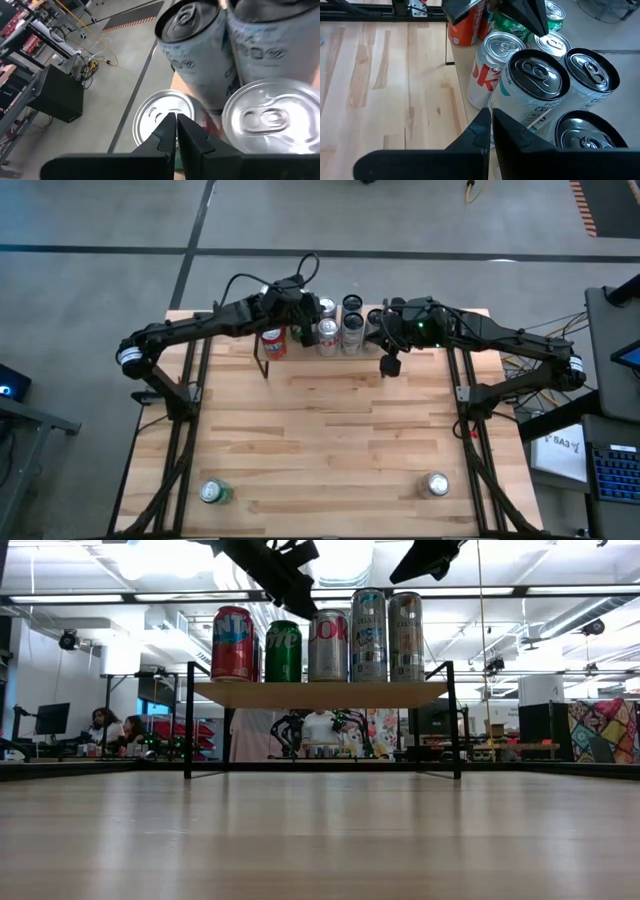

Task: Place canned beverage on shelf
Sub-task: Put the left silver soda can on the shelf aligned with the other silver soda can

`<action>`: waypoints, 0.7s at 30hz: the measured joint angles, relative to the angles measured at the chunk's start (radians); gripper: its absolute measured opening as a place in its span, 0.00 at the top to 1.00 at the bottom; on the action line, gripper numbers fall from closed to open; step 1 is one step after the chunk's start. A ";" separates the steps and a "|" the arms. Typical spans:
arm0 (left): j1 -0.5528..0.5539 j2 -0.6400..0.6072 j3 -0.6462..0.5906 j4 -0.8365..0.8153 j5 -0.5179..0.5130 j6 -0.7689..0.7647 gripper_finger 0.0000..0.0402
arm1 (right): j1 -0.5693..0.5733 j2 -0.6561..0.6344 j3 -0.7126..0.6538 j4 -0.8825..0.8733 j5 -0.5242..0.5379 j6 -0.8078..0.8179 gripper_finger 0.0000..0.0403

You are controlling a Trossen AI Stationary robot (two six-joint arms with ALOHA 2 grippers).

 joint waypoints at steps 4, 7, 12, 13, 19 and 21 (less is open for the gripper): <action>0.000 -0.002 0.000 -0.011 0.000 -0.006 1.00 | 0.000 0.000 0.000 0.000 0.000 0.001 0.98; 0.000 -0.002 0.000 -0.024 0.000 -0.008 1.00 | 0.000 0.000 0.000 0.000 0.000 0.001 0.98; -0.002 -0.005 0.000 -0.035 0.000 -0.023 1.00 | 0.000 0.000 0.000 -0.001 0.000 0.001 0.98; -0.004 -0.005 0.000 -0.036 0.000 -0.023 1.00 | 0.000 0.000 0.000 0.000 0.000 0.001 0.98; -0.016 -0.009 0.000 -0.040 -0.001 -0.023 1.00 | 0.000 0.000 0.000 0.000 0.000 0.001 0.98; -0.017 -0.011 0.000 -0.042 -0.001 -0.023 1.00 | 0.000 0.000 0.000 0.000 0.000 0.001 0.98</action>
